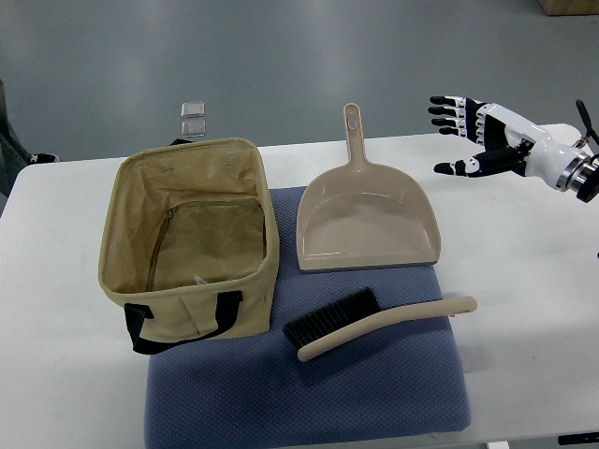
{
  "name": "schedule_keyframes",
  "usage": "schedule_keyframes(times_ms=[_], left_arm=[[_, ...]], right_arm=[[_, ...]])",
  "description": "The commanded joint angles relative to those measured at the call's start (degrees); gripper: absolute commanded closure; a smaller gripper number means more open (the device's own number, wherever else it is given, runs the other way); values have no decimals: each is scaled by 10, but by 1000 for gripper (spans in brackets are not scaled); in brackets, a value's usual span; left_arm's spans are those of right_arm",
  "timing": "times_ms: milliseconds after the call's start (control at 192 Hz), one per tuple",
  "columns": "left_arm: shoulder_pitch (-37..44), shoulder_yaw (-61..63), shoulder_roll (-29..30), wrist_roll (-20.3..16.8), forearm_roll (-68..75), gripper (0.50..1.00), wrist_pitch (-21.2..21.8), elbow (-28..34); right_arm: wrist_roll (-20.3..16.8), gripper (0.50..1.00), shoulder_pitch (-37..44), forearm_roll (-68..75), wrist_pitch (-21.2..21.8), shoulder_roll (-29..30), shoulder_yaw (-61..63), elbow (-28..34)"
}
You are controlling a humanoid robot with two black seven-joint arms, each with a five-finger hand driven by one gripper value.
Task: Put pink broom in yellow bag with right hand
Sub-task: 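Move the right hand down toward the beige brush handle, then close the right hand around the brush handle end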
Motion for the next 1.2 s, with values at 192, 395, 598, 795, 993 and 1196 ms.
schedule_keyframes(times_ms=[192,395,598,795,993,1196], left_arm=[[0,0,0,0,0,500,0,0],[0,0,0,0,1,500,0,0],[0,0,0,0,0,500,0,0],[0,0,0,0,0,500,0,0],[0,0,0,0,0,500,0,0],[0,0,0,0,0,500,0,0]], right_arm=[[15,587,6,-127,-38,-89,-84,135],[20,593,6,-212,-118,-124,-178,204],[21,599,6,-296,-163,-134,-235,230],[18,599,7,-329,-209,-153,-291,262],[-4,617,10,-355,-240,-157,-309,273],[-42,650,11,-358,-250,-157,-324,274]])
